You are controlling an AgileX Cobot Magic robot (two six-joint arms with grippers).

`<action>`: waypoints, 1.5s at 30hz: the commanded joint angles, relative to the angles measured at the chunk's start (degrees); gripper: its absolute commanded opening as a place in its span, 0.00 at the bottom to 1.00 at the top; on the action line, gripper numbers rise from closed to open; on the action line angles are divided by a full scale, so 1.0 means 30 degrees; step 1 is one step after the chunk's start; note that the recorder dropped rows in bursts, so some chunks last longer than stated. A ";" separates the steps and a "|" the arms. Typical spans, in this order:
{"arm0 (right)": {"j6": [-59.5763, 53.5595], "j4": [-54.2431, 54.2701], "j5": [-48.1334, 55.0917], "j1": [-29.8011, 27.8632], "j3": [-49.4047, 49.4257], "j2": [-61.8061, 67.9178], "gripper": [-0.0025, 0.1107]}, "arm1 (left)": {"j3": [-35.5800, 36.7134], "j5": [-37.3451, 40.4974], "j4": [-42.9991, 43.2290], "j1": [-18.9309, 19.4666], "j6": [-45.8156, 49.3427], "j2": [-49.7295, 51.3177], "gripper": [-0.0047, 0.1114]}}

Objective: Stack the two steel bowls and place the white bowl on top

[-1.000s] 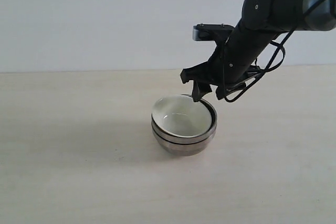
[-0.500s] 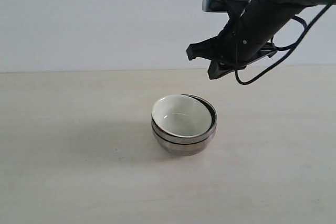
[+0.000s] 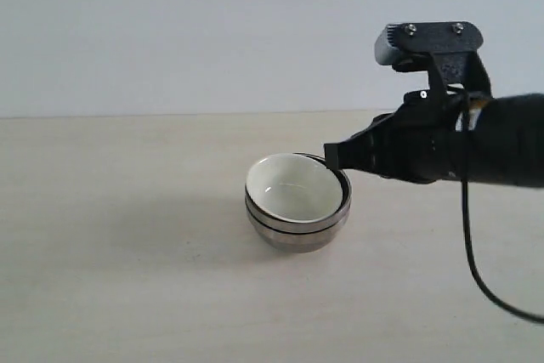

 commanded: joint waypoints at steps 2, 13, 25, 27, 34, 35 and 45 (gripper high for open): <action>0.0656 0.0061 -0.4003 0.1490 0.3616 -0.2691 0.02 | 0.0065 -0.0114 -0.0131 0.0003 -0.0188 -0.0072 0.07; 0.1810 0.0622 -0.9348 0.2744 0.9327 -0.5248 0.02 | 0.0065 -0.0114 -0.0131 0.0003 -0.0188 -0.0072 0.07; 0.1810 0.0659 -0.8381 0.2744 0.9383 -0.5291 0.02 | 0.0065 -0.0114 -0.0131 0.0003 -0.0188 -0.0072 0.07; 0.1810 0.0659 -0.8381 0.2744 0.9383 -0.5291 0.02 | 0.0065 -0.0114 -0.0131 0.0003 -0.0188 -0.0072 0.07; 0.1810 0.0659 -0.8464 0.2744 0.9383 -0.5291 0.02 | 0.0065 -0.0114 -0.0131 0.0003 -0.0188 -0.0072 0.07; 0.1810 0.0586 -0.8428 0.2744 0.9383 -0.5291 0.02 | 0.0065 -0.0114 -0.0131 0.0003 -0.0188 -0.0072 0.07; 0.1810 0.0583 -0.7951 0.2172 0.9383 -0.9729 0.02 | 0.0065 -0.0114 -0.0131 0.0003 -0.0188 -0.0072 0.07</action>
